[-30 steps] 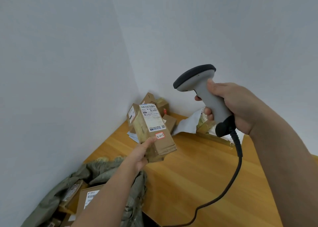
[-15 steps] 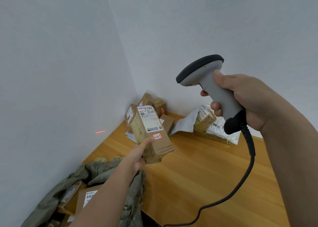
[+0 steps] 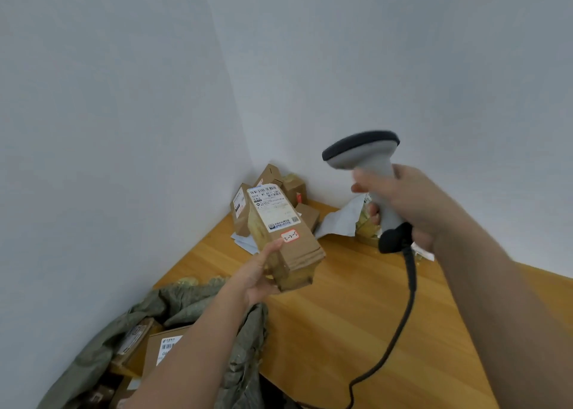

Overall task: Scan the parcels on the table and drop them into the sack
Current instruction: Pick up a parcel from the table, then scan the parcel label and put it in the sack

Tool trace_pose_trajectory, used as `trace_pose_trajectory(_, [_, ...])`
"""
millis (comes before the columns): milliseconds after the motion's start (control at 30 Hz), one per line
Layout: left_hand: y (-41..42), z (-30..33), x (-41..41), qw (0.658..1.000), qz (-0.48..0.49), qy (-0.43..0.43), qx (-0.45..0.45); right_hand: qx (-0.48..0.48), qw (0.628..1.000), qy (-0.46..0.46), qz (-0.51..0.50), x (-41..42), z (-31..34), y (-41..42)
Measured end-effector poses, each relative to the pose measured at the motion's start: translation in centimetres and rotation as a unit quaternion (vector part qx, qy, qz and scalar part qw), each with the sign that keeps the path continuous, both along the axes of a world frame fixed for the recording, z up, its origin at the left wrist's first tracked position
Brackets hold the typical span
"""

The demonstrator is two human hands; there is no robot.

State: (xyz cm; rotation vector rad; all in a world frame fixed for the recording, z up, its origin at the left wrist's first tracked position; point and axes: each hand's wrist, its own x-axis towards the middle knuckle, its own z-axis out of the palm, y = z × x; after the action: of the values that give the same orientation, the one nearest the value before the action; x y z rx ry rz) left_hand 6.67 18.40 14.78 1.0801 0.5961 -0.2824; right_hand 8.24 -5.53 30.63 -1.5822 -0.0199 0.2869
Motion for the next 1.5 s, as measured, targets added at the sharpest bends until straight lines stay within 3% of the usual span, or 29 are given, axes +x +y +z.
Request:
trace_pose_trajectory(100, [0.3, 0.5, -0.1, 0.999, -0.006, 0.002, -0.051, -0.066, 0.997, 0.037, 0.014, 0.2, -4.5, 3.2])
trace_pose_trajectory(200, [1.0, 0.9, -0.7, 0.999, -0.010, 0.003, -0.052, -0.063, 0.995, 0.059, 0.043, -0.2, -8.0, 6.6])
trace_pose_trajectory(333, [3.4, 0.8, -2.4, 0.999, 0.018, 0.018, -0.037, -0.118, 0.991, -0.005, 0.069, -0.2, -11.1, 11.2])
trace_pose_trajectory(600, [11.6, -0.5, -7.0, 0.995, 0.064, 0.082, -0.009, -0.212, 0.962, -0.067, 0.161, -2.0, -13.5, 20.7])
trace_pose_trajectory(667, [14.5, -1.1, -8.8, 0.995, 0.069, 0.063, -0.021, -0.201, 0.967, -0.052, 0.150, -2.3, -14.3, 23.3])
trace_pose_trajectory(733, [17.9, -2.2, -10.5, 0.987, 0.143, 0.070, -0.002, -0.186, 0.974, -0.014, 0.124, -2.5, -14.7, 25.6])
trace_pose_trajectory(767, [19.8, -3.3, -11.4, 0.970, 0.225, 0.089, 0.030, -0.178, 0.977, 0.007, 0.120, -2.5, -15.0, 26.6])
trace_pose_trajectory(833, [23.6, -6.0, -13.8, 0.903, 0.354, 0.184, 0.162, -0.149, 0.979, 0.051, 0.128, -2.7, -15.8, 28.3])
trace_pose_trajectory(900, [26.3, -8.3, -17.4, 0.826, 0.350, 0.331, 0.294, -0.151, 0.975, 0.079, 0.146, -2.9, -16.9, 29.5])
trace_pose_trajectory(967, [28.1, -10.9, -21.4, 0.800, 0.303, 0.408, 0.320, -0.160, 0.965, 0.092, 0.185, -3.1, -17.7, 30.3])
trace_pose_trajectory(1033, [29.4, -14.1, -24.7, 0.822, 0.294, 0.403, 0.274, -0.163, 0.950, 0.099, 0.248, -3.1, -18.3, 30.9])
trace_pose_trajectory(1100, [30.1, -17.5, -26.9, 0.853, 0.353, 0.354, 0.149, -0.195, 0.926, 0.106, 0.307, -3.4, -18.5, 31.5])
trace_pose_trajectory(1133, [30.2, -18.4, -27.5, 0.856, 0.386, 0.332, 0.088, -0.210, 0.913, 0.106, 0.333, -3.6, -18.5, 31.9])
trace_pose_trajectory(1200, [29.8, -19.5, -28.2, 0.850, 0.421, 0.313, 0.050, -0.237, 0.886, 0.094, 0.387, -3.8, -18.7, 32.8])
trace_pose_trajectory(1300, [29.6, -18.0, -28.6, 0.802, 0.447, 0.324, 0.228, -0.266, 0.839, 0.109, 0.462, -4.6, -18.1, 34.7])
trace_pose_trajectory(1400, [30.8, -15.9, -28.9, 0.767, 0.463, 0.284, 0.341, -0.322, 0.798, 0.125, 0.494, -5.6, -18.4, 37.2])
trace_pose_trajectory(1500, [31.9, -11.8, -29.2, 0.752, 0.443, 0.224, 0.433, -0.317, 0.804, 0.160, 0.477, -6.7, -20.1, 40.0])
